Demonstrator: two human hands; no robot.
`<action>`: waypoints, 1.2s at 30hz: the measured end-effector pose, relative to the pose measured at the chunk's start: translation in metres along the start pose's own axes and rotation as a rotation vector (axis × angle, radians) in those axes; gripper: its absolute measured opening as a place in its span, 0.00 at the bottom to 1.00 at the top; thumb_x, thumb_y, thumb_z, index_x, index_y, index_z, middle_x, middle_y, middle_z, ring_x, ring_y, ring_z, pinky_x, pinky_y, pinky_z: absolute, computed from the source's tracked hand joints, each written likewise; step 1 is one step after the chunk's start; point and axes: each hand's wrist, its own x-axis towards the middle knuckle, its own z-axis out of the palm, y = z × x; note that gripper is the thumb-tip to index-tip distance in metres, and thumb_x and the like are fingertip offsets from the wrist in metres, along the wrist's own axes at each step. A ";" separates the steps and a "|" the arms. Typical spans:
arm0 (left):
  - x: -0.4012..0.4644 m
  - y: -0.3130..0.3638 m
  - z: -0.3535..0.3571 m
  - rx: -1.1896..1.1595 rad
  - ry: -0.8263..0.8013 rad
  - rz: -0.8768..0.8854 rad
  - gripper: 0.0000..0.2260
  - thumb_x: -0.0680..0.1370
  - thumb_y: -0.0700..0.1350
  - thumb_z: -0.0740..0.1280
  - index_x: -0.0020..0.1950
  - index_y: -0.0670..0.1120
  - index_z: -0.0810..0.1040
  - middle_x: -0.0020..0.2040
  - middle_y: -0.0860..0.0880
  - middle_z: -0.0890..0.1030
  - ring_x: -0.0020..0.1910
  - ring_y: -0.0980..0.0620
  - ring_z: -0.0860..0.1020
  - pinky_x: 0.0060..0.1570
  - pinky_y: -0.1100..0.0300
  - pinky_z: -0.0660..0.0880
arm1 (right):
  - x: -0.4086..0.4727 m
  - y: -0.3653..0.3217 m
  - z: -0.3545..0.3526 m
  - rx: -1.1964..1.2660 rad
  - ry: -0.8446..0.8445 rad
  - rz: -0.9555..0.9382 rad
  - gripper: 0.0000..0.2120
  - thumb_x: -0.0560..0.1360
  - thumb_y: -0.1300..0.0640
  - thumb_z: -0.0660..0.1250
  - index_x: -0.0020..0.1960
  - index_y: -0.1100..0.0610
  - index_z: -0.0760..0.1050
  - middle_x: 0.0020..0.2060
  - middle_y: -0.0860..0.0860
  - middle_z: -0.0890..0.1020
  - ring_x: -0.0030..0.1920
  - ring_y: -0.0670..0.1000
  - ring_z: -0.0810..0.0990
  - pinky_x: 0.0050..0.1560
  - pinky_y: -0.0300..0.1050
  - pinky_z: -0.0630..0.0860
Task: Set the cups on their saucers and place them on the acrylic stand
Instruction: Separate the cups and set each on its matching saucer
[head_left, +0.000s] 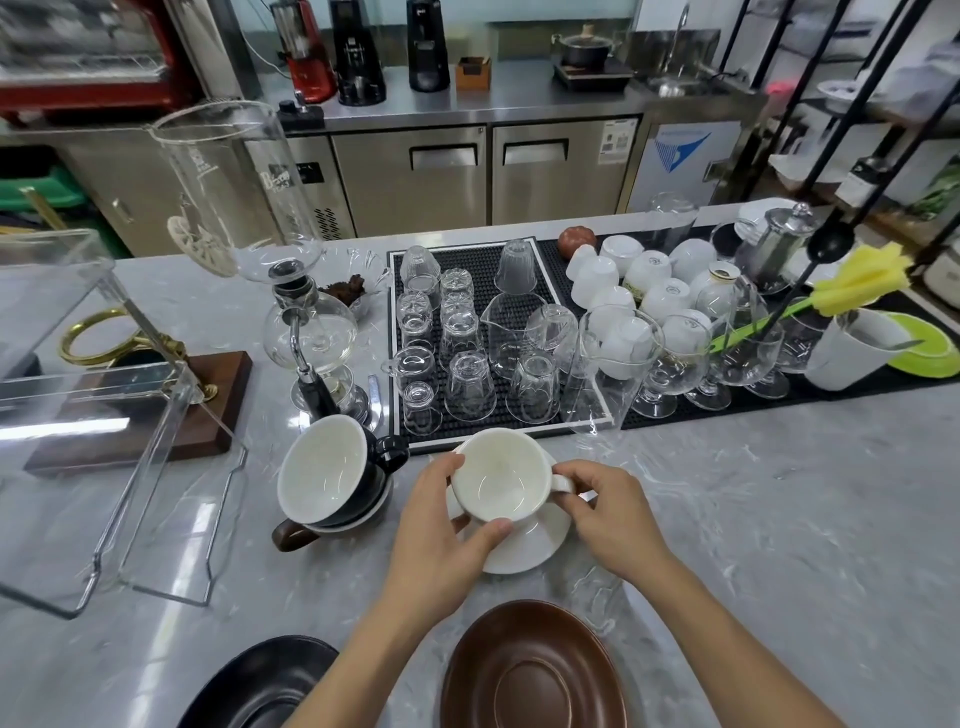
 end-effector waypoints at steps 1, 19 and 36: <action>0.000 -0.001 0.000 -0.001 -0.002 -0.004 0.30 0.65 0.54 0.77 0.62 0.66 0.66 0.62 0.70 0.68 0.62 0.77 0.66 0.55 0.60 0.79 | 0.000 0.000 0.000 0.005 0.002 -0.003 0.11 0.74 0.63 0.71 0.48 0.48 0.85 0.42 0.43 0.86 0.46 0.39 0.79 0.38 0.25 0.72; -0.012 0.008 -0.011 0.013 0.056 0.025 0.28 0.70 0.49 0.77 0.66 0.60 0.69 0.64 0.64 0.72 0.66 0.68 0.70 0.61 0.59 0.77 | -0.018 -0.021 -0.011 -0.033 0.047 0.023 0.25 0.72 0.59 0.74 0.67 0.49 0.75 0.51 0.41 0.80 0.41 0.47 0.80 0.40 0.26 0.73; -0.043 0.016 -0.091 -0.026 0.277 0.033 0.25 0.70 0.44 0.80 0.64 0.51 0.76 0.57 0.58 0.80 0.55 0.67 0.79 0.53 0.65 0.81 | -0.025 -0.101 0.028 0.006 -0.024 -0.153 0.14 0.72 0.55 0.73 0.56 0.44 0.80 0.49 0.38 0.83 0.43 0.40 0.79 0.45 0.33 0.72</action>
